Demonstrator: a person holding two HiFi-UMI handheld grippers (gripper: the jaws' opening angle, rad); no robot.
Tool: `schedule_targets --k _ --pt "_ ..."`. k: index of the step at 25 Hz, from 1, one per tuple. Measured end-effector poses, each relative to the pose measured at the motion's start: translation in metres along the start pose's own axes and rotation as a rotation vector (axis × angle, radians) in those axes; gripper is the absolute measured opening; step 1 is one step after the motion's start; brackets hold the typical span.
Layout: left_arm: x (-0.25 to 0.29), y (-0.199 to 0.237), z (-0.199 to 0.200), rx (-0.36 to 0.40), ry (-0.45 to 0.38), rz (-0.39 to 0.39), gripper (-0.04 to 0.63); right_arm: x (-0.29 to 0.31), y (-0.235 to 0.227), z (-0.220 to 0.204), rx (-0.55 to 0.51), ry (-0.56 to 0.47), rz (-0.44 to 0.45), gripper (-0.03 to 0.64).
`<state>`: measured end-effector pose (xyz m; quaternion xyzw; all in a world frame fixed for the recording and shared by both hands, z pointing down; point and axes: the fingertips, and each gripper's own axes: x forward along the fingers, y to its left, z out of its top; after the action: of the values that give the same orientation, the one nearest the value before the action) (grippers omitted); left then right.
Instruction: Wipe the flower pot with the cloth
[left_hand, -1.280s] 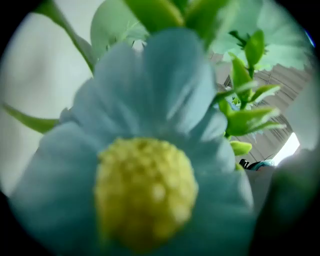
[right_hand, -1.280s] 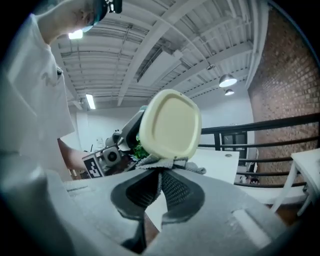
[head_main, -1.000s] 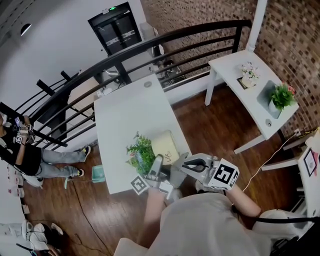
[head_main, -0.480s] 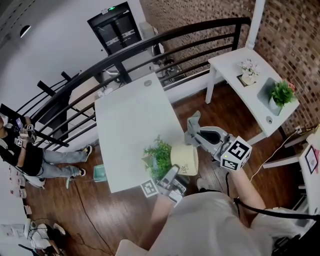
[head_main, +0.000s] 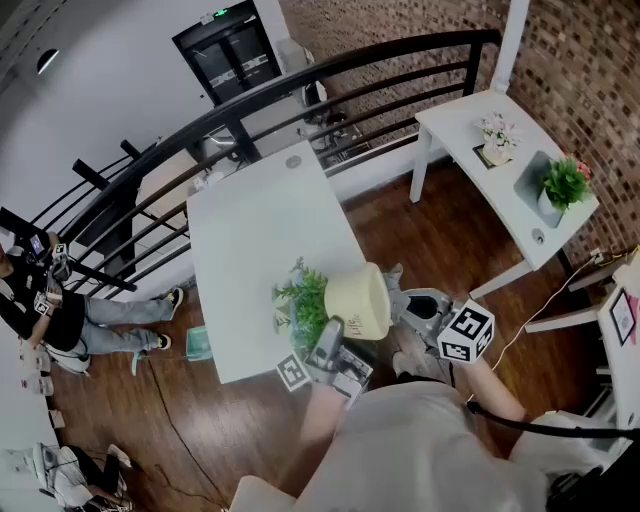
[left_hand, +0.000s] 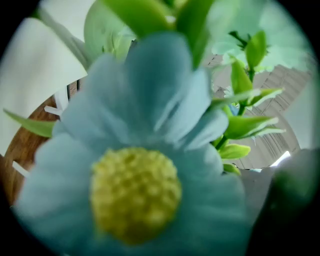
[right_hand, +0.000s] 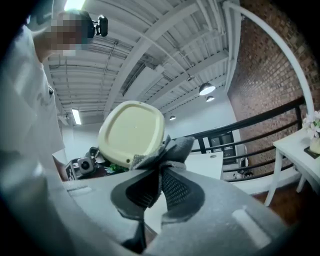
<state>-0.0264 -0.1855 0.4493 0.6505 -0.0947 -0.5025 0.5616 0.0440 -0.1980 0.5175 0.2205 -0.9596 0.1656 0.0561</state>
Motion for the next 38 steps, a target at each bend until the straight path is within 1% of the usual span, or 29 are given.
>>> schedule_targets --k 3,6,8,10,13,16,18,19,22,24,27,30,32,34,38 --pt "-0.004 0.003 0.011 0.023 -0.033 0.021 0.514 -0.004 0.017 -0.003 -0.020 0.024 0.021 0.006" --pt "-0.011 0.009 0.023 0.060 -0.061 0.059 0.514 -0.006 0.036 0.000 -0.060 0.038 0.058 0.006" --pt "-0.014 0.014 0.027 0.074 -0.073 0.084 0.514 -0.007 0.049 0.006 -0.090 0.037 0.089 0.006" --pt "-0.016 0.015 0.028 0.076 -0.078 0.090 0.514 -0.008 0.058 0.018 -0.128 0.023 0.109 0.006" --pt "-0.019 0.013 0.025 0.072 -0.075 0.088 0.514 -0.008 0.068 0.045 -0.175 -0.031 0.144 0.006" --pt "-0.021 0.017 0.017 0.055 -0.058 0.095 0.514 -0.006 0.069 0.077 -0.193 -0.118 0.170 0.006" --pt "-0.022 0.017 0.009 0.031 -0.039 0.077 0.512 -0.001 0.059 0.094 -0.198 -0.166 0.149 0.006" --pt "-0.022 0.015 0.003 0.020 -0.027 0.064 0.512 0.001 0.051 0.098 -0.195 -0.183 0.123 0.006" --pt "-0.022 0.009 -0.012 -0.002 0.005 0.024 0.512 0.007 0.025 0.097 -0.155 -0.192 0.036 0.006" --pt "-0.022 0.004 -0.013 -0.025 -0.014 0.001 0.512 0.009 0.018 0.085 -0.149 -0.157 0.018 0.006" --pt "-0.025 -0.001 -0.003 -0.035 -0.073 -0.009 0.512 0.007 0.026 0.055 -0.167 -0.073 0.060 0.006" --pt "-0.028 -0.001 0.006 0.007 -0.093 0.027 0.512 0.001 0.048 0.036 -0.151 -0.034 0.138 0.006" --pt "-0.030 0.002 0.009 0.023 -0.088 0.057 0.512 -0.003 0.064 0.037 -0.145 -0.048 0.183 0.006" --pt "-0.031 0.002 0.010 0.024 -0.082 0.060 0.511 -0.001 0.075 0.048 -0.158 -0.084 0.198 0.006" --pt "-0.032 -0.003 0.001 0.038 -0.051 0.050 0.511 0.009 0.066 0.080 -0.186 -0.164 0.160 0.006"
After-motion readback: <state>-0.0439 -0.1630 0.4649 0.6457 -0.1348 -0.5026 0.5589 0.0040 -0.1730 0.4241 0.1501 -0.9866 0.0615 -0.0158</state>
